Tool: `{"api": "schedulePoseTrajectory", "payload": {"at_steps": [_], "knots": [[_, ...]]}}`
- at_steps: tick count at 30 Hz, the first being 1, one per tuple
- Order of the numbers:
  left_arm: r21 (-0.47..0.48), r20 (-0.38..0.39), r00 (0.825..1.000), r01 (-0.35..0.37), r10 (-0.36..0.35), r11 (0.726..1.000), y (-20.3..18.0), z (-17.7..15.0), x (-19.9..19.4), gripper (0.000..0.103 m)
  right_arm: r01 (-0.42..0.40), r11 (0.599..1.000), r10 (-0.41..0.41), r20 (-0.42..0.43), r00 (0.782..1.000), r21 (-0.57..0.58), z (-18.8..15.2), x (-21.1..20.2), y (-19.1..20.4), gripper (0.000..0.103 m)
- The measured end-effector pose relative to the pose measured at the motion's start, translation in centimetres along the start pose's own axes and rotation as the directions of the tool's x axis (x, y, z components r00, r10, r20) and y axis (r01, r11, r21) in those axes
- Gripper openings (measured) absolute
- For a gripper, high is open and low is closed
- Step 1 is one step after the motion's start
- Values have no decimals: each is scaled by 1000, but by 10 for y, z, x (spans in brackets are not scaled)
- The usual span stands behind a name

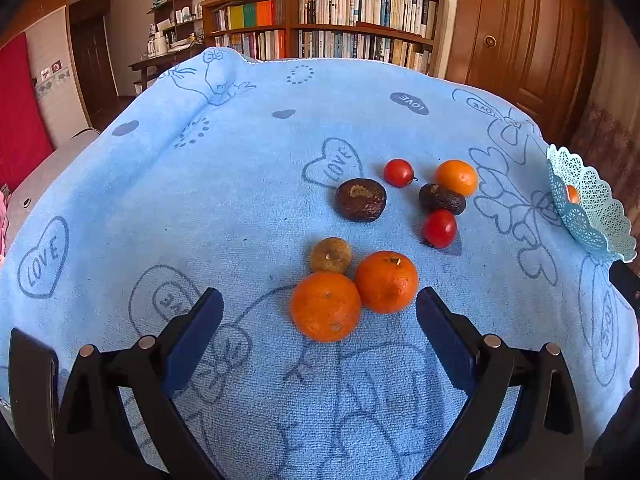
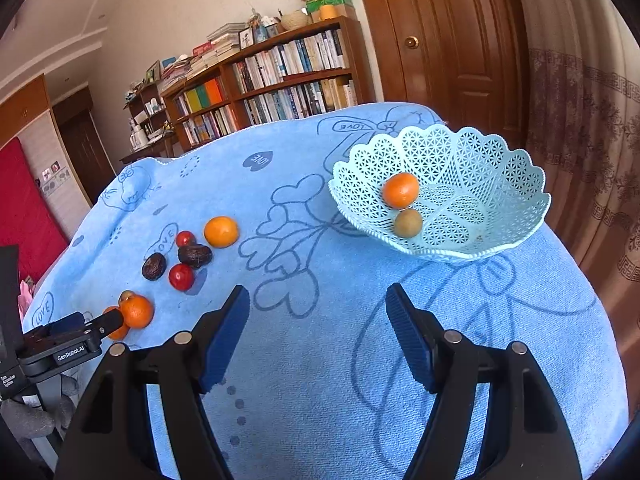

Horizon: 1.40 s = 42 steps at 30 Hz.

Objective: Organize fruits
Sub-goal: 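Move the left gripper back to the fruit and grasp a large orange, then grasp another orange with the right gripper while the left gripper holds its orange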

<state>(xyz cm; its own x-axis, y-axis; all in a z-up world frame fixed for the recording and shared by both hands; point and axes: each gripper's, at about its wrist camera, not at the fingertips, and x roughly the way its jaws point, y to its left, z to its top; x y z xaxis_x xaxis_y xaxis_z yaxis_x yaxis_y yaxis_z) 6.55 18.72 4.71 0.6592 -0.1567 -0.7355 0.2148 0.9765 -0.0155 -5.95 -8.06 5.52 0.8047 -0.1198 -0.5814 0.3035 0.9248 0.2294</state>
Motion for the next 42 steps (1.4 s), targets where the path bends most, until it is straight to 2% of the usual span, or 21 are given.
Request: {"api": "schedulePoseTrajectory", "payload": {"at_steps": [2, 4, 7, 11, 19, 23, 26, 31, 34, 42], "knots": [[-1, -8, 1000, 7, -7, 1000, 2, -1, 5, 97, -6, 1000, 6, -10, 1000, -12, 0, 2, 6, 71], [-1, -21, 1000, 20, -20, 1000, 3, -2, 10, 88, -12, 1000, 11, -19, 1000, -23, -1, 3, 10, 71], [-15, -24, 996, 81, -81, 997, 6, -3, 14, 81, -22, 999, 21, -36, 999, -38, -2, 6, 15, 71], [-4, -21, 985, 170, -170, 985, 3, -3, 14, 65, -51, 997, 48, -66, 997, -55, -1, 11, 23, 71], [4, -13, 981, 193, -193, 981, 8, -8, 11, 54, -120, 989, 109, -126, 986, -84, -2, 21, 45, 71], [-16, -11, 982, 187, -187, 982, 15, -9, 10, 40, -153, 981, 134, -148, 980, -121, -2, 25, 61, 71], [-38, -12, 979, 202, -202, 979, 20, -10, 10, 40, -170, 974, 144, -166, 976, -152, -4, 29, 74, 71], [-9, -37, 985, 169, -169, 986, 14, -11, 16, 40, -198, 963, 161, -199, 967, -181, -7, 36, 90, 71], [-26, -40, 982, 184, -184, 983, 17, -9, 18, 40, -208, 959, 165, -214, 963, -195, -9, 39, 98, 71], [-25, -23, 983, 184, -184, 983, 17, -12, 16, 39, -225, 948, 167, -247, 954, -227, -15, 49, 115, 71]]}}
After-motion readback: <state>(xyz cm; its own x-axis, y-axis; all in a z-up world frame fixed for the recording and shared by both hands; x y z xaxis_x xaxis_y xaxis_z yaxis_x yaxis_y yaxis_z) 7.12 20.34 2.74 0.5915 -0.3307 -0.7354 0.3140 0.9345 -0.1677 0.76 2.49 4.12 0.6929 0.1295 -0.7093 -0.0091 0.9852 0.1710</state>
